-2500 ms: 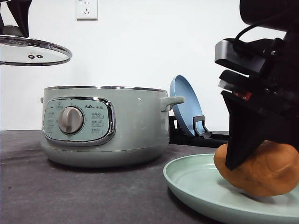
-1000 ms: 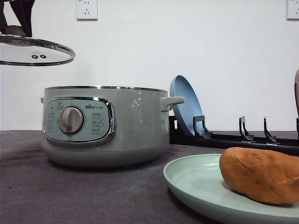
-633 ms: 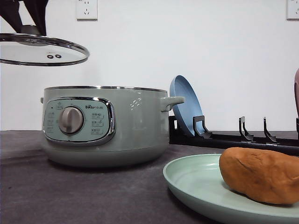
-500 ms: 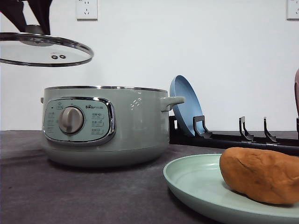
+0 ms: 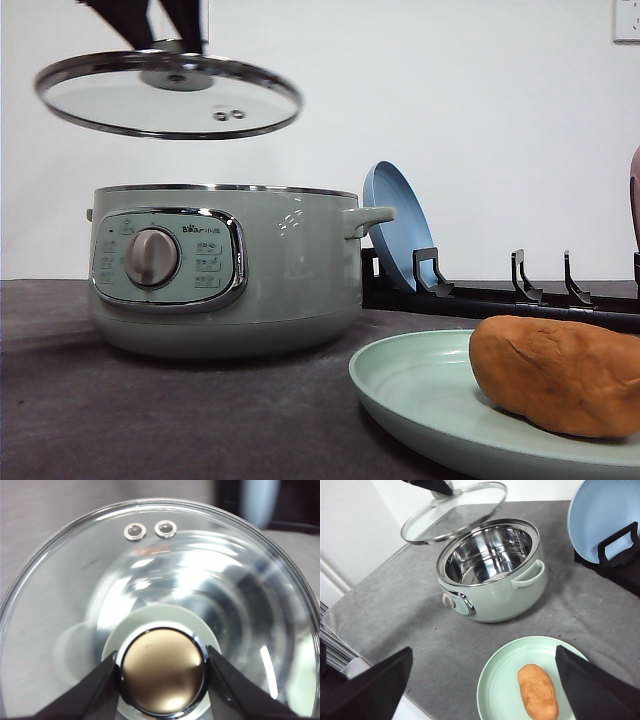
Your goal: Transfer potato from steamer to green plate
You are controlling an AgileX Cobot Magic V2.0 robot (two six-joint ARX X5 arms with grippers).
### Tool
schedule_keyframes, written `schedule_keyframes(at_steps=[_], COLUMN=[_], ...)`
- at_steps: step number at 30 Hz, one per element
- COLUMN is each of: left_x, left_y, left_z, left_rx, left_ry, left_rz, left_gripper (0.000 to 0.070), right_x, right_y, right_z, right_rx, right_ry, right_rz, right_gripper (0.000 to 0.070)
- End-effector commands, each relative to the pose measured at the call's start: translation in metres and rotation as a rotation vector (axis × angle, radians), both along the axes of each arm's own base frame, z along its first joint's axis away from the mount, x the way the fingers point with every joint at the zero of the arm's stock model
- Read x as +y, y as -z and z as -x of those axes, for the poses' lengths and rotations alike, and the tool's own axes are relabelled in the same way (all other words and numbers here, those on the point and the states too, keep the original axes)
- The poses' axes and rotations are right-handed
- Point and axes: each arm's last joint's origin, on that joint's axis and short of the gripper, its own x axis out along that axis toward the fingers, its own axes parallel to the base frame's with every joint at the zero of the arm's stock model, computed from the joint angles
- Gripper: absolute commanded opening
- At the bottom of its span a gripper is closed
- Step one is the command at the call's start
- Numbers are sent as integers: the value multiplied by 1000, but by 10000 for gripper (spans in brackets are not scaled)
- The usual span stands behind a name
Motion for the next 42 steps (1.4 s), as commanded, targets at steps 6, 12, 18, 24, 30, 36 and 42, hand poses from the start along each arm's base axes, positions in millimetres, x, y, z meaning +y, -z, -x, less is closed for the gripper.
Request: schedule_keyframes(at_steps=[6, 12, 18, 24, 30, 36, 42], left_x=[-23, -33, -37, -40, -43, -45, -45], left_y=[-12, 6, 28, 44, 57, 66, 68], left_z=[16, 16, 8, 2, -3, -7, -9], left_rx=[-59, -1, 24, 24, 12, -10, -21], left_ry=[85, 109, 106, 98, 101, 99, 89], left_rz=[24, -4, -35, -49, -45, -39, -56], left_gripper=[0, 0, 0, 0, 0, 0, 0], right_x=[0, 0, 0, 0, 0, -1, -1], right_y=[-4, -4, -4, -4, -4, -4, -4], right_z=[1, 1, 1, 1, 1, 1, 0], right_rx=[-6, -5, -6, -6, -7, -10, -13], right_ry=[-5, -5, -5, -5, -4, 13, 21], right_rz=[-15, -15, -15, -15, -15, -10, -8], right_gripper=[579, 579, 579, 579, 579, 579, 579])
